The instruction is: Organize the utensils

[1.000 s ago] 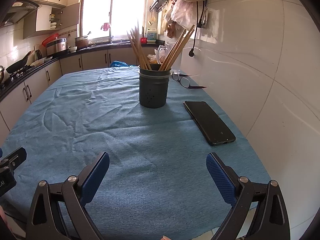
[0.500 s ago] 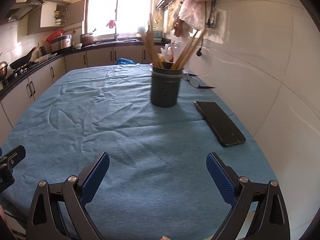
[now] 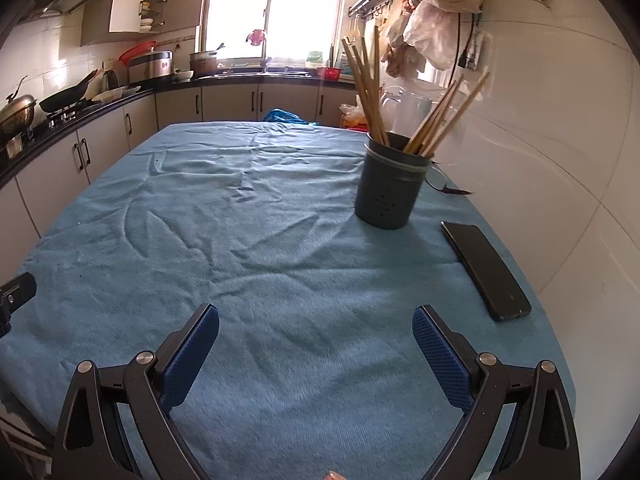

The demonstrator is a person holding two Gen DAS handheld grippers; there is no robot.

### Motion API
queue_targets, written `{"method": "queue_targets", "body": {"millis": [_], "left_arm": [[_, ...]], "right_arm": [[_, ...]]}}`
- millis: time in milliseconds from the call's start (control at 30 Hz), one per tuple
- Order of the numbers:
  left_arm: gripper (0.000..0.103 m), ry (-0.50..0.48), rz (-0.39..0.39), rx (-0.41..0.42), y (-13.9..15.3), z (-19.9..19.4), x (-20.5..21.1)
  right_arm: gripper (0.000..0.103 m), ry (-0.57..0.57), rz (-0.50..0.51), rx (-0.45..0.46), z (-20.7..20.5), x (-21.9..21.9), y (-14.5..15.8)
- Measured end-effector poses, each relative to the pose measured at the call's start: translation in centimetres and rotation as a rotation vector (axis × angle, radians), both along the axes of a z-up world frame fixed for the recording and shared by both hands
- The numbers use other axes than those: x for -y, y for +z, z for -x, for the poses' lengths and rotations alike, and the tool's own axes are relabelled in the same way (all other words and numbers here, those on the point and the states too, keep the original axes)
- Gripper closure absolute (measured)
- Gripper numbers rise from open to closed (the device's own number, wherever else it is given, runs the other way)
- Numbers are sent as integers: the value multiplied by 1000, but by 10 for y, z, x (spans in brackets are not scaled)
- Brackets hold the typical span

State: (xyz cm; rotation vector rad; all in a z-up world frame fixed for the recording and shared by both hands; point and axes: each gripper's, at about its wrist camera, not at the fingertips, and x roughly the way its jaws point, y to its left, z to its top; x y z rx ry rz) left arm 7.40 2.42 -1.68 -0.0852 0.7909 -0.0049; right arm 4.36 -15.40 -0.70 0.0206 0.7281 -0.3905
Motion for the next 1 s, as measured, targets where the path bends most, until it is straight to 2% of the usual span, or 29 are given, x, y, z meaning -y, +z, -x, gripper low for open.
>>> {"method": "queue_targets", "body": {"millis": [100, 300, 500, 700, 833, 1000], "left_arm": [[8, 41, 6, -25, -5, -12, -16], [8, 94, -10, -72, -14, -42, -25], [8, 79, -48, -134, -29, -82, -4], [8, 60, -68, -197, -43, -112, 18], [8, 57, -111, -192, -46, -121, 28], [7, 55, -133, -169, -46, -125, 31]], "right_arm": [[4, -2, -8, -4, -12, 7, 2], [4, -19, -81, -77, -45, 44, -9], [4, -23, -105, -179, -77, 85, -39], [3, -49, -142, -206, -94, 119, -54], [0, -43, -214, -196, -98, 135, -59], [0, -42, -212, -192, -94, 135, -59]]}}
